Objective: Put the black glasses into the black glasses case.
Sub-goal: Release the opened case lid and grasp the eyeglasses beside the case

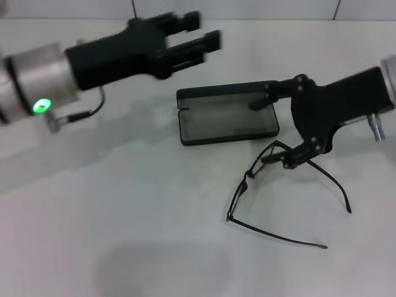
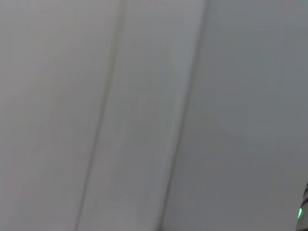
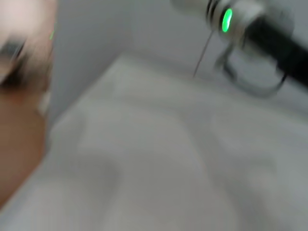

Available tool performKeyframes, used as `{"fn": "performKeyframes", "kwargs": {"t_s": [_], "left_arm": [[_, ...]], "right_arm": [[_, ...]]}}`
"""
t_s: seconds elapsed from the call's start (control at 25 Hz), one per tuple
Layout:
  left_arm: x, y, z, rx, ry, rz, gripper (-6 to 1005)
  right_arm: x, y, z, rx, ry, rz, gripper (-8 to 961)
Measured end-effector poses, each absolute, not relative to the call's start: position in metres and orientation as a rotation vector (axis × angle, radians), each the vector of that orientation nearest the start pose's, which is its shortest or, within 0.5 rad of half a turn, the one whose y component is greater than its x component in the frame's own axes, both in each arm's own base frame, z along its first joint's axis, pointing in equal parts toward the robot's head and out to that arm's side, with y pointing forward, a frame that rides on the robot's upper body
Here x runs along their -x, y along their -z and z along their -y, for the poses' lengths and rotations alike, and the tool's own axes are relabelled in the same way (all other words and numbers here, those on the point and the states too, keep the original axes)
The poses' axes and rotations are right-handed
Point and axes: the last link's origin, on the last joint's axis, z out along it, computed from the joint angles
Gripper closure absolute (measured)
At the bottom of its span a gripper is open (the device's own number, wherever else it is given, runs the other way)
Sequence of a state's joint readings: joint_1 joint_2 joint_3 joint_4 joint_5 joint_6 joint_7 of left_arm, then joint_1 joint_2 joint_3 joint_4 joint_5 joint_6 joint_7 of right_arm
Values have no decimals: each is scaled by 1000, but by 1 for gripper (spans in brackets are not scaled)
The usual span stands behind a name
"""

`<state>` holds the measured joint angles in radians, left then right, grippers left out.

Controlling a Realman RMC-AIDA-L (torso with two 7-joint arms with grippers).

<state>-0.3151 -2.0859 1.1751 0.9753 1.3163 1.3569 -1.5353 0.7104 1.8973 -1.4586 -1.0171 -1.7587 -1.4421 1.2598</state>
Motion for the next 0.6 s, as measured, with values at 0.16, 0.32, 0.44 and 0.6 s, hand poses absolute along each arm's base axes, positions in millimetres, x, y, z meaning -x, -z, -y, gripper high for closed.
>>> {"fn": "performKeyframes", "kwargs": {"t_s": [0.16, 0.32, 0.44, 0.6], "left_arm": [[227, -23, -325, 2401, 1206, 642, 370], [240, -18, -319, 2380, 1246, 685, 379], [245, -16, -314, 2376, 1244, 697, 384], [249, -13, -310, 2371, 1243, 714, 384]], "right_arm": [[-101, 5, -376, 3085, 157, 798, 99], [-86, 32, -373, 3108, 446, 913, 100], [-86, 49, -370, 3089, 613, 997, 100], [-83, 70, -367, 3031, 677, 1114, 99]]}}
